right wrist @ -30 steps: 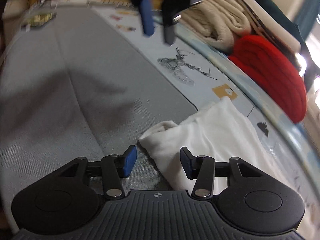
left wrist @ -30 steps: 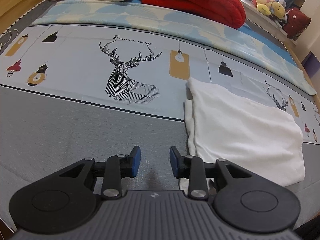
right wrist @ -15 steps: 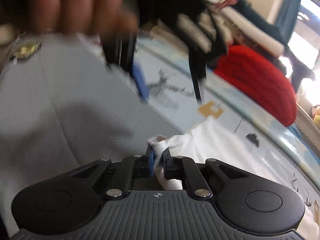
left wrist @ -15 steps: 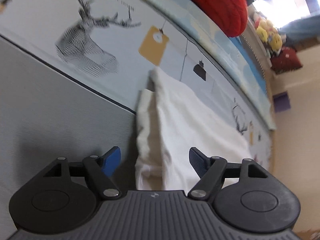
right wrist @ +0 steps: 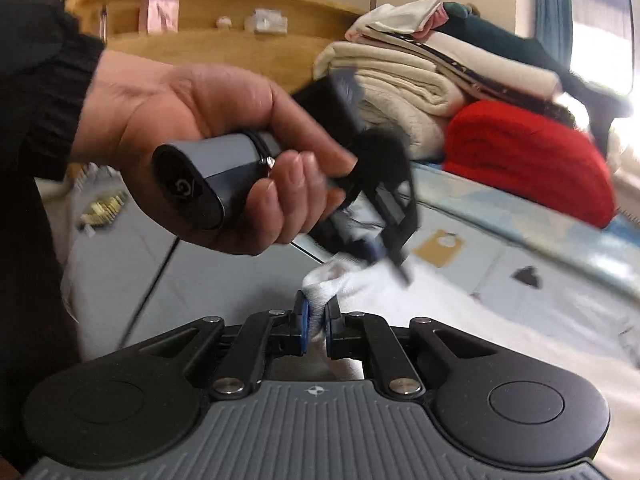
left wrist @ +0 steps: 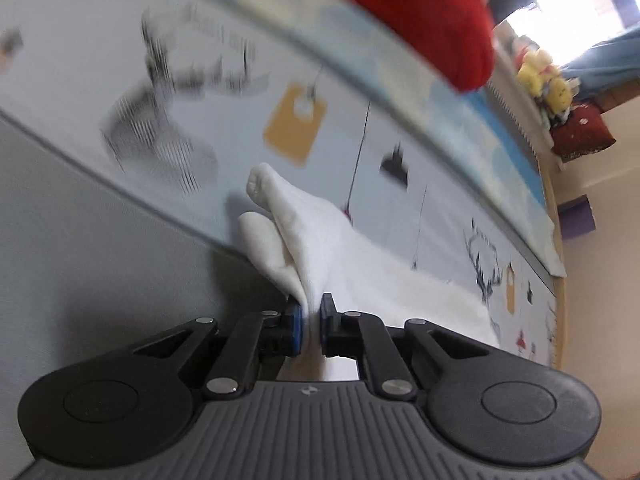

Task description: Fold small clothes

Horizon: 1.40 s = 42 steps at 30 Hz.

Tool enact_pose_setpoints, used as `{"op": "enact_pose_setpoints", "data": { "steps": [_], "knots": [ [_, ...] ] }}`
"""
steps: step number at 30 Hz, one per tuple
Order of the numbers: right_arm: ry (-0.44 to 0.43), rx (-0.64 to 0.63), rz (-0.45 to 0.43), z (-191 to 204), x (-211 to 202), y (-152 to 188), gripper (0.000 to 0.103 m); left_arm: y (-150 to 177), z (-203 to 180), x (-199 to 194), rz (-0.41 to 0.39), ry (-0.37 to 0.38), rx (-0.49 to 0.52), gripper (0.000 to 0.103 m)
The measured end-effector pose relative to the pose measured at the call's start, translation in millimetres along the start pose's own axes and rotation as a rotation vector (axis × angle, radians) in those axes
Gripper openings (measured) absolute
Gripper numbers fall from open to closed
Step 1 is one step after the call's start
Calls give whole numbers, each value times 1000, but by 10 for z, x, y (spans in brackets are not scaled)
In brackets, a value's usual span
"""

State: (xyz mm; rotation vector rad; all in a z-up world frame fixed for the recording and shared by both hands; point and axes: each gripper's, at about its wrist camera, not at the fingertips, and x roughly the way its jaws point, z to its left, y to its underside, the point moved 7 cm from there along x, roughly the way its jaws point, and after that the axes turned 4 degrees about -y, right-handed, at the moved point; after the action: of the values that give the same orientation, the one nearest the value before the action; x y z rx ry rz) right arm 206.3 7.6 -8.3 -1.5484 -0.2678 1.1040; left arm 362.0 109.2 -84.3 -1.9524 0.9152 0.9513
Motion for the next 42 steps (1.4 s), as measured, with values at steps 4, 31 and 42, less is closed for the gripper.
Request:
{"op": "enact_pose_setpoints", "data": {
  "steps": [4,31,42],
  "knots": [
    [-128,150,-87,69,-52,-302,7,15,-82,-511,-118,39,24,9],
    [594,995,-6,-2054,-2181,1551,27,1048,-1890,47,87,210,563,34],
    [578,1189,270,-2262,-1638,2061,40,2007,-1364,922,308,-89,999,13]
  ]
}}
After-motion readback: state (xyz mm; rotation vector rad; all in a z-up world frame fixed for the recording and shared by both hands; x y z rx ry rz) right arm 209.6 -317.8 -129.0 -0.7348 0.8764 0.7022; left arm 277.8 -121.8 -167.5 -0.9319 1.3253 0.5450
